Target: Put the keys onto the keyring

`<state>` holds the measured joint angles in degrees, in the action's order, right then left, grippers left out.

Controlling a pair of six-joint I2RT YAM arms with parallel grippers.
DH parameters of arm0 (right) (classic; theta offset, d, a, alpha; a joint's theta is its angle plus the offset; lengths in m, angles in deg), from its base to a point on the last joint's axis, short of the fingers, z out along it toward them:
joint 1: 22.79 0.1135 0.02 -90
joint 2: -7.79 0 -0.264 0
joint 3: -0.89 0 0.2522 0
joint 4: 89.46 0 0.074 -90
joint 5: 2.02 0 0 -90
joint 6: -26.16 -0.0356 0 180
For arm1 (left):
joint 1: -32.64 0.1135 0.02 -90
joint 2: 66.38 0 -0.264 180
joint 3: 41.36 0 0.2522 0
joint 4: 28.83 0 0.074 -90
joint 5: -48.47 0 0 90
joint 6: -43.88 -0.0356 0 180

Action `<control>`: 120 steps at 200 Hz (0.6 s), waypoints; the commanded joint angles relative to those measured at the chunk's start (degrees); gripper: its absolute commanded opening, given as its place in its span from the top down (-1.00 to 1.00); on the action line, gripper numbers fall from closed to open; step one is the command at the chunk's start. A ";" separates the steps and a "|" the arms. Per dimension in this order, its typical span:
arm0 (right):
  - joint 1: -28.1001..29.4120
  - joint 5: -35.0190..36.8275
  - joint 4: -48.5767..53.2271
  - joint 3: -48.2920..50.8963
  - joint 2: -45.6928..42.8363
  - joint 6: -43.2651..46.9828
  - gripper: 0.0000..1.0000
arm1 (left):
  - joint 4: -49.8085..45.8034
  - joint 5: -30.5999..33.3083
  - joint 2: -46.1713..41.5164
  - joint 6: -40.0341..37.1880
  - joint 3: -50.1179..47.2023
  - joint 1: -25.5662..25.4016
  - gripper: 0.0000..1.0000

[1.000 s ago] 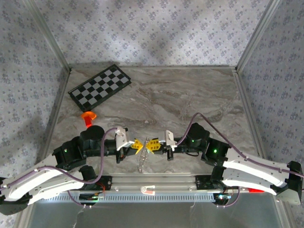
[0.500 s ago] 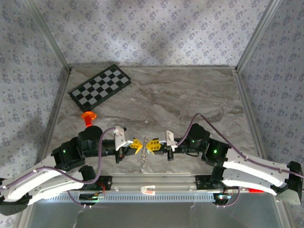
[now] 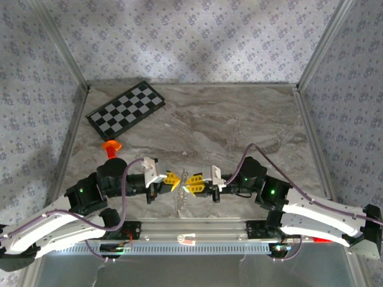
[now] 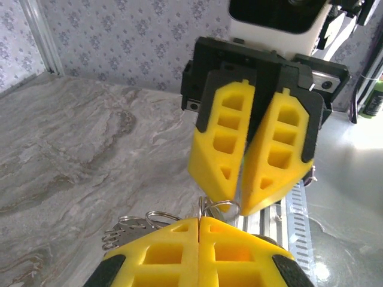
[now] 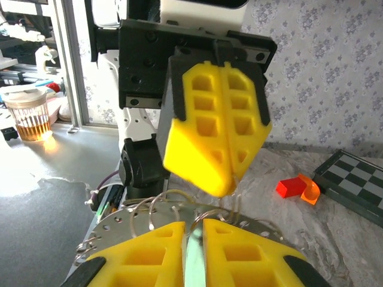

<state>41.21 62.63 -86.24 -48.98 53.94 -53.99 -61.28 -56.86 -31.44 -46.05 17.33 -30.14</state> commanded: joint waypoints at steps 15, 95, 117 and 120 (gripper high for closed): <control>0.33 -1.18 -0.98 0.59 -0.94 -0.71 0.67 | 5.81 0.90 -1.01 0.98 -0.37 -0.23 1.00; 0.15 3.28 -2.02 2.41 -4.96 -3.29 0.58 | 6.31 0.44 -2.23 0.64 -1.28 -0.24 1.00; -0.10 3.59 -1.94 2.30 -6.31 -4.54 0.55 | 6.48 -0.60 -3.09 -0.03 -1.66 -0.23 1.00; -0.11 3.69 -1.94 2.24 -6.41 -4.76 0.55 | 6.49 -0.79 -3.18 -0.07 -1.67 -0.26 1.00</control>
<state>41.26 64.75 -86.66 -46.86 49.20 -56.31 -58.81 -56.10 -33.10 -45.85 15.82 -30.14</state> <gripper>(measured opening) 0.221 0.047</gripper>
